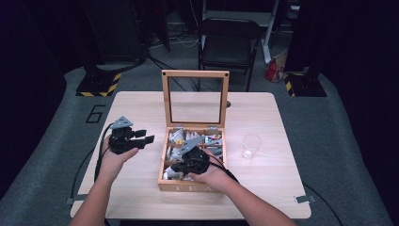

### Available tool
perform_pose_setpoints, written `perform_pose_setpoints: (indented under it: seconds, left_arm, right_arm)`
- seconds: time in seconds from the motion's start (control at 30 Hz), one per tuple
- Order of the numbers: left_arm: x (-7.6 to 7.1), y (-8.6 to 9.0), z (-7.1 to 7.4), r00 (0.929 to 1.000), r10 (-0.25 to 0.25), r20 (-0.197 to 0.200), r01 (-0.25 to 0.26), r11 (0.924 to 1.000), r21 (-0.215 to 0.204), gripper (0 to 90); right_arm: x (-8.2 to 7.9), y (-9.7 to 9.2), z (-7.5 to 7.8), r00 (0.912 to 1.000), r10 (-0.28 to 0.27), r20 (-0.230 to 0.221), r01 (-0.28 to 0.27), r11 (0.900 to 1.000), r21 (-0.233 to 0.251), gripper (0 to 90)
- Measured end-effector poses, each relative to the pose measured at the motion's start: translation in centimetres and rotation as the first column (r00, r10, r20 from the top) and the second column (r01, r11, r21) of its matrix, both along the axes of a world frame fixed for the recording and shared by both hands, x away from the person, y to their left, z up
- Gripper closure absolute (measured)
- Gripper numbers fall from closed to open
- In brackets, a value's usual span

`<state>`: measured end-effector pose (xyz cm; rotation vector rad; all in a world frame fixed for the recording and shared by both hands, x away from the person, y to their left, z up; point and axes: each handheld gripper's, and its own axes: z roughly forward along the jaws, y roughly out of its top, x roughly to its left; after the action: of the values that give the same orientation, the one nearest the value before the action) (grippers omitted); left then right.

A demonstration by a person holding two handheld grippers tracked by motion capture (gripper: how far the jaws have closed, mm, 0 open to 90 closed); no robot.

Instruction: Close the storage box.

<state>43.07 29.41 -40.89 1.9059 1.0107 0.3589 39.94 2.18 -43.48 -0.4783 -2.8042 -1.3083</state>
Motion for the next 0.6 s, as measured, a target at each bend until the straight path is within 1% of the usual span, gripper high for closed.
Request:
perform_pose_setpoints:
  seconds: [0.03, 0.07, 0.1, 0.13, 0.23, 0.27, 0.3, 0.33, 0.37, 0.4, 0.5, 0.53, 0.57, 0.6]
  left_arm:
    - [0.0, 0.0, 0.0, 1.0000, 0.000, 0.000, 0.000, 1.0000, 0.000, 48.8]
    - [0.0, 0.0, 0.0, 1.0000, 0.000, 0.000, 0.000, 1.0000, 0.000, 48.8]
    - [0.0, 0.0, 0.0, 1.0000, 0.002, 0.002, -0.002, 1.0000, -0.002, 48.8]
    - [0.0, 0.0, 0.0, 1.0000, 0.002, 0.002, -0.002, 1.0000, -0.002, 48.8]
    - [0.0, 0.1, 0.0, 1.0000, 0.003, 0.003, -0.003, 1.0000, -0.003, 48.8]
    - [0.0, 0.1, 0.0, 1.0000, 0.004, 0.004, -0.004, 1.0000, -0.002, 48.8]
    - [0.0, 0.1, 0.0, 1.0000, 0.004, 0.004, -0.004, 1.0000, -0.002, 48.8]
    - [0.0, 0.1, 0.0, 1.0000, 0.004, 0.004, -0.004, 1.0000, -0.002, 48.8]
    - [0.0, 0.1, 0.0, 0.9999, 0.008, 0.006, -0.008, 1.0000, -0.003, 48.8]
    - [0.0, 0.1, 0.0, 1.0000, 0.005, 0.003, -0.005, 1.0000, -0.003, 48.8]
    - [-0.1, 0.1, 0.1, 1.0000, 0.006, 0.003, -0.006, 1.0000, -0.004, 48.9]
    - [-0.1, 0.1, 0.1, 1.0000, 0.006, 0.004, -0.006, 1.0000, -0.004, 48.9]
    - [-0.1, 0.1, 0.1, 1.0000, 0.007, 0.001, -0.007, 0.9999, -0.008, 48.8]
    - [-0.1, 0.1, 0.1, 1.0000, 0.007, 0.001, -0.007, 0.9999, -0.008, 48.9]
  right_arm:
    - [-0.1, 0.0, 0.3, 0.9999, -0.010, -0.011, 0.010, 0.9999, 0.004, 90.0]
    - [-0.1, 0.0, 0.3, 0.9999, -0.010, -0.011, 0.010, 0.9999, 0.004, 90.0]
    - [0.0, -0.2, 0.9, 1.0000, -0.006, -0.004, 0.006, 0.9999, 0.015, 90.0]
    - [0.0, -0.2, 0.9, 1.0000, -0.006, -0.004, 0.006, 0.9999, 0.015, 90.0]
    - [0.1, -0.5, 2.0, 0.9999, -0.008, 0.010, 0.007, 0.9996, 0.029, 90.0]
    - [0.2, -0.6, 2.7, 0.9998, -0.016, 0.012, 0.016, 0.9992, 0.036, 90.0]
    - [0.3, -0.8, 3.0, 0.9998, -0.008, 0.021, 0.007, 0.9990, 0.043, 90.0]
    - [0.2, -0.8, 3.3, 0.9996, -0.021, 0.017, 0.021, 0.9985, 0.050, 90.0]
    - [0.2, -0.8, 3.3, 0.9996, -0.021, 0.017, 0.021, 0.9985, 0.050, 90.0]
    - [0.3, -1.0, 3.8, 0.9996, -0.022, 0.017, 0.021, 0.9979, 0.061, 90.0]
    - [0.4, -1.2, 4.3, 0.9994, -0.030, 0.014, 0.029, 0.9976, 0.063, 90.0]
    - [0.5, -1.4, 4.6, 0.9994, -0.029, 0.019, 0.028, 0.9975, 0.065, 90.0]
    - [0.5, -1.6, 5.2, 0.9991, -0.034, 0.025, 0.032, 0.9969, 0.072, 90.0]
    - [0.5, -1.6, 5.2, 0.9991, -0.034, 0.025, 0.032, 0.9969, 0.072, 90.0]
